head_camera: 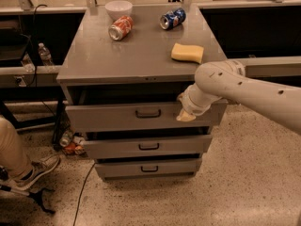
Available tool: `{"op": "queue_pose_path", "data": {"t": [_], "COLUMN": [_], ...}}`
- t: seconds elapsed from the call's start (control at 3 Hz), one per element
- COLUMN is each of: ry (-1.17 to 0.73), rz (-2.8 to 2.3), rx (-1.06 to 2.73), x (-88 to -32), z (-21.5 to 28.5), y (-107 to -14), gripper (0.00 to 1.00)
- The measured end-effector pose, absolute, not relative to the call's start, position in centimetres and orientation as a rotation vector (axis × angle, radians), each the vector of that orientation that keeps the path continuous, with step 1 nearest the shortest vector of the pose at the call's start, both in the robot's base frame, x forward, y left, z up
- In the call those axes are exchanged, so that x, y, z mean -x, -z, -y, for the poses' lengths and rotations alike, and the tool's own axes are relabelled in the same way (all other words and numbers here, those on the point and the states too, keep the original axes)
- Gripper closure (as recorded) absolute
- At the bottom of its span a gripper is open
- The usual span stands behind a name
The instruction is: Open top drawer
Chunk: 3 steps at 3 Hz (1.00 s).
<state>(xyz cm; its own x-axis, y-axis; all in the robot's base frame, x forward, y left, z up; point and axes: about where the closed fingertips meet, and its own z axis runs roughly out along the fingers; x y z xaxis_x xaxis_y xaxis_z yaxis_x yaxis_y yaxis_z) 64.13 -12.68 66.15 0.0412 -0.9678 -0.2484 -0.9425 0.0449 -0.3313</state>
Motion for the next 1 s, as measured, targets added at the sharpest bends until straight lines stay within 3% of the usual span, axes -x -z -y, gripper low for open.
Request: {"op": "queue_pose_path", "data": {"t": [0.33,0.67,1.0], "ry": [0.084,0.084,0.074], "rz": [-1.928,-1.928,-1.990], "rx": [1.919,1.919,1.882], "x": [-63.9,-63.9,-60.3], "z": [12.9,12.9,14.8], "y": [-66.5,-67.4,-68.1], "gripper": [0.90,1.00,1.00]}}
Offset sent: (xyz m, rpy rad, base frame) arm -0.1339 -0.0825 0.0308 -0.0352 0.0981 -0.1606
